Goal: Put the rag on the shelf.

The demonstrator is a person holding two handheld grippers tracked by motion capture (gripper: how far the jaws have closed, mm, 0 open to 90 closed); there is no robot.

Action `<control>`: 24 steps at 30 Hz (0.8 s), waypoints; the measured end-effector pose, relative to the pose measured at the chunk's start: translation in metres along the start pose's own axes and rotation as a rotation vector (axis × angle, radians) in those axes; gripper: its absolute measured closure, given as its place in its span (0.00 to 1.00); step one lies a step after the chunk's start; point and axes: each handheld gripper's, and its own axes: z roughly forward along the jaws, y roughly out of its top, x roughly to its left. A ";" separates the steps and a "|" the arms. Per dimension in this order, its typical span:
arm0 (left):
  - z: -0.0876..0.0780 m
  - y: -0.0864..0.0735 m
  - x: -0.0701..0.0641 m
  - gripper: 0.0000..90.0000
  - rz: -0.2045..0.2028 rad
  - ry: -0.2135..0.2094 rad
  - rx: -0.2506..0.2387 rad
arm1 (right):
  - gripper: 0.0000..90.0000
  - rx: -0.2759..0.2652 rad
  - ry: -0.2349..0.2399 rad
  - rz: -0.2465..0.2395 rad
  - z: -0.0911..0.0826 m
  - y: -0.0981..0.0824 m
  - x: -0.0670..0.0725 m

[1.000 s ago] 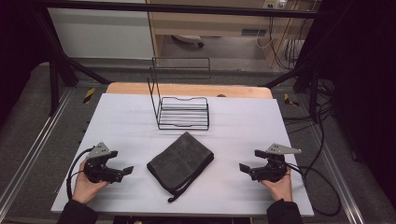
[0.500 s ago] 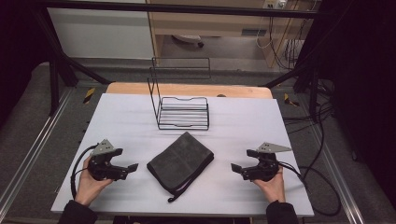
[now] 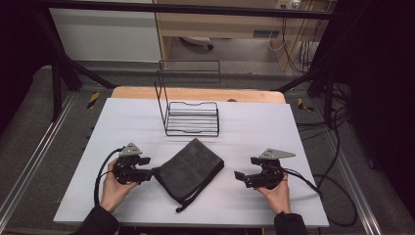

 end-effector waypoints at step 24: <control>0.019 -0.011 0.000 0.77 -0.043 -0.087 0.088 | 0.28 0.035 -0.019 -0.039 0.063 0.026 0.030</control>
